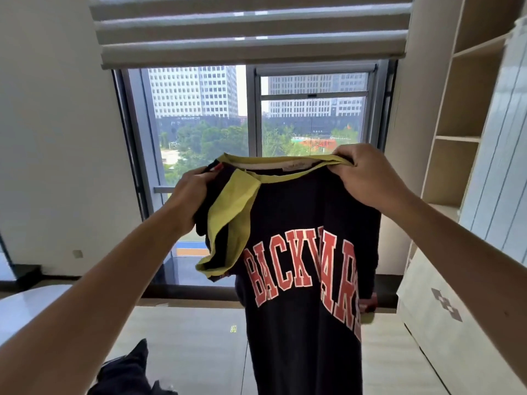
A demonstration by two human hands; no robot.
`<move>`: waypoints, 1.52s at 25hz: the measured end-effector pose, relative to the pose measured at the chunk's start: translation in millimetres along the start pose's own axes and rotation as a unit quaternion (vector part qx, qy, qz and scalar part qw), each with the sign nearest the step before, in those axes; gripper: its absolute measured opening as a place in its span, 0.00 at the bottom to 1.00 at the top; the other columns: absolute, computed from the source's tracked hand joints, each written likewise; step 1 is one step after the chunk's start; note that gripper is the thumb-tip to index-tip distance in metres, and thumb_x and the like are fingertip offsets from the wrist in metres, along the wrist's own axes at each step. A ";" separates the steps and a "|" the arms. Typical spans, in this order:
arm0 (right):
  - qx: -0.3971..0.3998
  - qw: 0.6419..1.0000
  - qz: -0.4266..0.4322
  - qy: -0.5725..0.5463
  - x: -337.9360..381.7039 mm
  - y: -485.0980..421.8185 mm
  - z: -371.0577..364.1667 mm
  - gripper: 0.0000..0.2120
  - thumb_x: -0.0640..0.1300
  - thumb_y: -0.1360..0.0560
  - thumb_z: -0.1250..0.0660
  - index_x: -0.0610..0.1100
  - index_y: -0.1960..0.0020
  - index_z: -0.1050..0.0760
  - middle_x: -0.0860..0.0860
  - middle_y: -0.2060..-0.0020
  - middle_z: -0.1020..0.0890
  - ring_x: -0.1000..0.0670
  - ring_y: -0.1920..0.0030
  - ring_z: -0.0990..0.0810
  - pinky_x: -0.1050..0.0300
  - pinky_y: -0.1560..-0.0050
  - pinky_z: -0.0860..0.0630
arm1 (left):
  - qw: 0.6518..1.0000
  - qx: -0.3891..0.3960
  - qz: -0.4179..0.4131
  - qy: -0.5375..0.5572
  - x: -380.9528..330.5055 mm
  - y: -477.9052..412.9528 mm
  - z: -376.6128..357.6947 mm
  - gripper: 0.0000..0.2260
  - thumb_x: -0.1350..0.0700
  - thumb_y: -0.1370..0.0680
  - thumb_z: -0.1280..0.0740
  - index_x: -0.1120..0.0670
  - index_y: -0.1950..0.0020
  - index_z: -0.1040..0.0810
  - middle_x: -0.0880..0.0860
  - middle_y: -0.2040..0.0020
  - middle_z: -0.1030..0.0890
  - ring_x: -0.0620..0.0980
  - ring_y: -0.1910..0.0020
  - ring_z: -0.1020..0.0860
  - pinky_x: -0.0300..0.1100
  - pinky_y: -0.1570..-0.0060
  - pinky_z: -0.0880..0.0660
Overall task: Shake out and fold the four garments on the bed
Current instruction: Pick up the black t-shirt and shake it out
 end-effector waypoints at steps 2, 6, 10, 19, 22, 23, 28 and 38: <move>0.007 0.999 -0.027 -0.036 -3.9 -0.2 -1.8 0.08 0.42 0.20 0.36 0.41 0.51 0.18 0.39 0.61 0.18 0.50 0.67 0.24 0.55 0.65 0.32 | 0.999 -0.015 0.034 0.011 3.1 3.1 -5.5 0.10 0.55 0.17 0.38 0.53 0.48 0.17 0.56 0.53 0.14 0.58 0.52 0.17 0.52 0.44 0.23; 0.032 0.990 -0.041 -0.132 10.6 -1.8 0.7 0.10 0.46 0.24 0.31 0.37 0.54 0.20 0.40 0.64 0.23 0.51 0.67 0.26 0.55 0.62 0.31 | 0.989 0.111 0.074 0.069 0.1 17.1 -39.9 0.15 0.44 0.22 0.35 0.55 0.57 0.19 0.53 0.65 0.19 0.52 0.66 0.21 0.44 0.59 0.25; 0.071 0.980 -0.069 -0.175 0.7 -4.6 8.2 0.12 0.48 0.26 0.27 0.38 0.56 0.20 0.43 0.60 0.18 0.47 0.59 0.21 0.49 0.51 0.23 | 0.983 0.116 -0.087 -0.110 -21.5 14.7 -44.2 0.09 0.49 0.22 0.28 0.55 0.52 0.15 0.55 0.60 0.15 0.53 0.61 0.17 0.45 0.56 0.21; -0.016 0.993 -0.071 -0.096 -34.9 -6.3 27.1 0.10 0.50 0.19 0.35 0.44 0.53 0.28 0.48 0.58 0.19 0.45 0.69 0.21 0.50 0.70 0.25 | 0.979 0.083 -0.149 -0.112 -41.0 -11.2 -56.5 0.13 0.54 0.15 0.38 0.55 0.54 0.18 0.53 0.59 0.22 0.51 0.56 0.23 0.46 0.50 0.29; 0.027 1.000 0.009 0.008 -27.2 -1.0 31.5 0.06 0.49 0.20 0.33 0.47 0.52 0.26 0.50 0.55 0.18 0.42 0.60 0.18 0.47 0.63 0.23 | 0.928 0.049 -0.303 -0.213 -78.4 6.3 -51.6 0.15 0.54 0.14 0.41 0.53 0.61 0.27 0.50 0.67 0.29 0.41 0.68 0.30 0.39 0.62 0.35; 0.064 0.996 0.018 0.059 -27.6 1.6 31.4 0.06 0.49 0.20 0.32 0.49 0.54 0.25 0.51 0.58 0.18 0.44 0.60 0.19 0.51 0.62 0.26 | 0.894 0.047 -0.358 -0.266 -90.5 14.6 -50.4 0.15 0.54 0.15 0.39 0.51 0.63 0.29 0.48 0.69 0.31 0.41 0.72 0.32 0.37 0.67 0.37; 0.084 0.987 -0.077 0.117 -65.1 2.0 41.3 0.11 0.41 0.20 0.37 0.47 0.60 0.23 0.50 0.66 0.23 0.47 0.64 0.23 0.56 0.65 0.31 | 0.748 0.152 -0.438 -0.475 -92.5 32.9 -51.2 0.16 0.49 0.28 0.22 0.48 0.64 0.29 0.45 0.73 0.28 0.42 0.76 0.29 0.33 0.71 0.35; 0.245 0.969 0.009 0.007 -45.1 58.0 11.7 0.06 0.49 0.27 0.25 0.52 0.51 0.19 0.58 0.62 0.17 0.60 0.60 0.19 0.62 0.54 0.26 | 0.914 -0.105 -0.219 -0.324 -28.5 -17.5 49.1 0.11 0.61 0.18 0.41 0.59 0.48 0.18 0.57 0.55 0.17 0.58 0.57 0.20 0.51 0.56 0.25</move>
Point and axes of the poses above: each hand's wrist, its own y-axis away from the middle knuckle, its own z-axis out of the back of the hand, x = y × z, the point moved 9 cm from there along -y, towards the middle knuckle
